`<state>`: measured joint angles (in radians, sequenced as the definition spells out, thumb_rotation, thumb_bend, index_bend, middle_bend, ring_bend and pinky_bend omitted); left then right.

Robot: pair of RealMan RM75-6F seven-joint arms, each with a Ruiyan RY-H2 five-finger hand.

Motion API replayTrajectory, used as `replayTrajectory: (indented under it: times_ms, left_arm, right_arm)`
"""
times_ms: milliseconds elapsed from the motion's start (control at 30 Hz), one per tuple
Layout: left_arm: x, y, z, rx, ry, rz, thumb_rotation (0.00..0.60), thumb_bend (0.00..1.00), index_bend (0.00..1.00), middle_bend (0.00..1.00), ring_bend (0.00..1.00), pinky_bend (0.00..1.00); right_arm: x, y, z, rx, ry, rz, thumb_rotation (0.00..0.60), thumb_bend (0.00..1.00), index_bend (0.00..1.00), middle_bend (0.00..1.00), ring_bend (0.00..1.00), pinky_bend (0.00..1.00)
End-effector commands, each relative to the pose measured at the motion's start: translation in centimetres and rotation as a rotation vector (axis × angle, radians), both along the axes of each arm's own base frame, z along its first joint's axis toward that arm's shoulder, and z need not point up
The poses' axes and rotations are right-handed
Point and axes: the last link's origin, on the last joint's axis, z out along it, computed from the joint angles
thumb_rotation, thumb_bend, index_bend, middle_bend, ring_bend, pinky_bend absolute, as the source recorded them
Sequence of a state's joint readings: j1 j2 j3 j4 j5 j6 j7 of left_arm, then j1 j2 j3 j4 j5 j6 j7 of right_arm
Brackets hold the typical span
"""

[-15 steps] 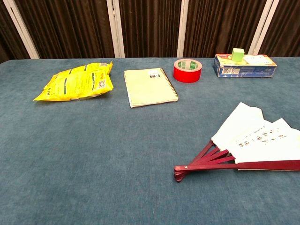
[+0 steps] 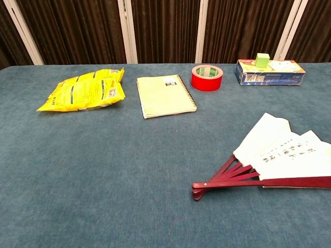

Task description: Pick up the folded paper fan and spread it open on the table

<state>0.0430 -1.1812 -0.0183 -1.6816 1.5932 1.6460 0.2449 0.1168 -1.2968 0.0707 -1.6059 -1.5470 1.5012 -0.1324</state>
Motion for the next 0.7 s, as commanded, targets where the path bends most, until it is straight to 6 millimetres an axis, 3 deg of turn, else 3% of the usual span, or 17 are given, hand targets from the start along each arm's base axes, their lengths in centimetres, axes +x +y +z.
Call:
replayTrajectory:
  times_ms: [33,333,700]
  left_arm:
    - [-0.2,0.2,0.0,-0.005,-0.001,0.011,0.6,0.22,0.16,0.0,0.0,0.05]
    - [-0.1,-0.4,0.6,0.009,-0.021,0.012,0.6,0.23,0.16,0.0,0.0,0.05]
    - [-0.5,0.2,0.9,0.01,-0.034,0.039,0.6,0.23,0.16,0.0,0.0,0.05]
  right_arm:
    - [0.2,0.2,-0.8,0.022,0.01,0.007,0.6,0.31,0.18,0.08,0.14,0.14]
    - [0.6,0.7,-5.4,0.141,0.06,0.035,0.6,0.31,0.24,0.08,0.14,0.14]
    - [1.2,2.1,-9.0,0.08,0.047,0.076,0.6,0.31,0.31,0.08,0.14,0.14]
